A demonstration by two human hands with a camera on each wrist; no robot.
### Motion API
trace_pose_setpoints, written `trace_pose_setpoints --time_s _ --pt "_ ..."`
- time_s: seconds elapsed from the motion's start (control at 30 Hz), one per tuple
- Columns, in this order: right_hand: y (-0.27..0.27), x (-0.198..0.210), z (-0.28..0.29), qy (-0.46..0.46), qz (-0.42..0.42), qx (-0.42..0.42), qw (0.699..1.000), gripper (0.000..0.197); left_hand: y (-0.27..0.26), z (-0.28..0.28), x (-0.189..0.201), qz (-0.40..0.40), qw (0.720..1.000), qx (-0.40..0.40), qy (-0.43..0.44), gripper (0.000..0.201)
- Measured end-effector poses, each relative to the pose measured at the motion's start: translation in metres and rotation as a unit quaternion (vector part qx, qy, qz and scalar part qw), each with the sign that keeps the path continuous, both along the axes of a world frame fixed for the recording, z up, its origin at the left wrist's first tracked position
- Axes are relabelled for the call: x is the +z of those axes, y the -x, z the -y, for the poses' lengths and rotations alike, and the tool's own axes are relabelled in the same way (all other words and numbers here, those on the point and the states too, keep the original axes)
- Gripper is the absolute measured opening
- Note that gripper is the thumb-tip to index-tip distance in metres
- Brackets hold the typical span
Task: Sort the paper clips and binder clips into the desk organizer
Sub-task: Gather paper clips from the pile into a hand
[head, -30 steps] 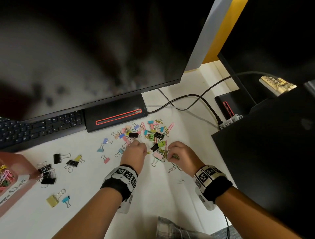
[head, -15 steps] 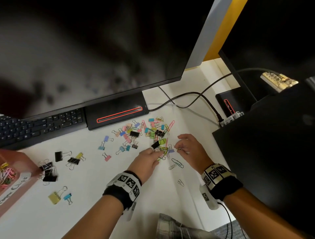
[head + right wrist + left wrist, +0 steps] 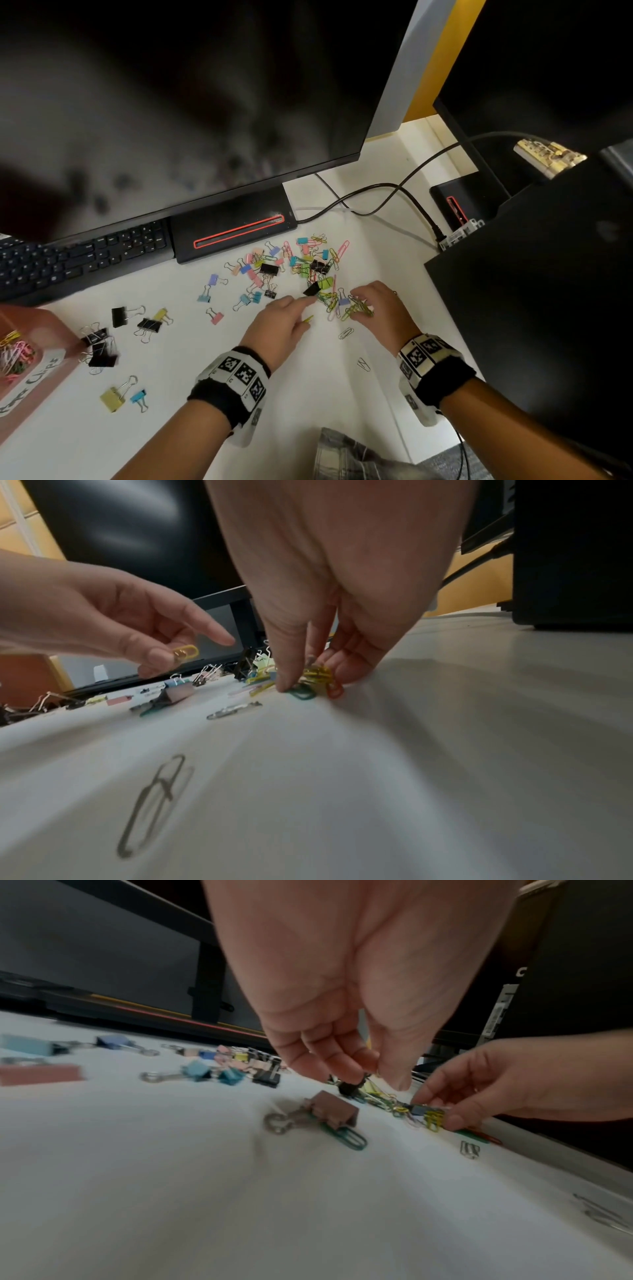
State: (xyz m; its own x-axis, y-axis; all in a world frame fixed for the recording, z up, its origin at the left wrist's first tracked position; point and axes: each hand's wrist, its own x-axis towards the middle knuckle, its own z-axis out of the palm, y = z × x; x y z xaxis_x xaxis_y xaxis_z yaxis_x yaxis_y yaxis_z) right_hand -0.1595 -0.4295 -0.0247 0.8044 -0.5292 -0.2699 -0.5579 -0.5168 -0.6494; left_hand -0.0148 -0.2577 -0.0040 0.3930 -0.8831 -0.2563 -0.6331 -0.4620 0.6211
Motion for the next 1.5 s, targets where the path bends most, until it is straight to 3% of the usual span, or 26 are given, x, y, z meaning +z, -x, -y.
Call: trace_pose_setpoints --time_s 0.17,0.33,0.43,0.73,0.97,1.23,1.37,1.5 --pt "-0.010 0.002 0.001 0.013 -0.022 0.027 0.999 0.017 0.005 0.030 -0.011 0.061 0.997 -0.016 -0.043 0.048" --pt "-0.012 0.006 0.003 -0.004 -0.033 0.034 0.999 0.015 -0.002 0.035 -0.017 0.100 0.994 0.040 -0.009 0.016" --pt "-0.010 0.006 0.005 -0.010 -0.020 0.046 0.999 0.013 -0.004 0.033 -0.018 0.101 0.994 0.048 0.004 0.010" --pt "-0.032 0.014 0.011 -0.026 0.069 0.082 0.994 0.011 -0.018 0.004 -0.002 0.028 0.991 0.119 0.047 0.013" --pt "-0.066 0.018 -0.008 0.008 -0.010 0.212 0.977 0.013 -0.027 -0.018 0.008 0.008 0.987 0.154 0.041 0.010" --pt "-0.072 0.016 -0.012 0.029 -0.058 0.202 0.977 0.014 -0.029 -0.047 0.007 0.003 0.979 0.204 0.019 0.015" --pt "-0.071 0.019 -0.014 -0.020 -0.007 0.161 0.987 0.009 -0.019 -0.045 0.005 -0.012 0.983 0.178 0.033 0.016" --pt "-0.076 0.017 -0.033 0.002 -0.017 0.203 0.979 0.008 -0.003 -0.029 -0.004 -0.022 0.989 0.148 -0.002 0.028"
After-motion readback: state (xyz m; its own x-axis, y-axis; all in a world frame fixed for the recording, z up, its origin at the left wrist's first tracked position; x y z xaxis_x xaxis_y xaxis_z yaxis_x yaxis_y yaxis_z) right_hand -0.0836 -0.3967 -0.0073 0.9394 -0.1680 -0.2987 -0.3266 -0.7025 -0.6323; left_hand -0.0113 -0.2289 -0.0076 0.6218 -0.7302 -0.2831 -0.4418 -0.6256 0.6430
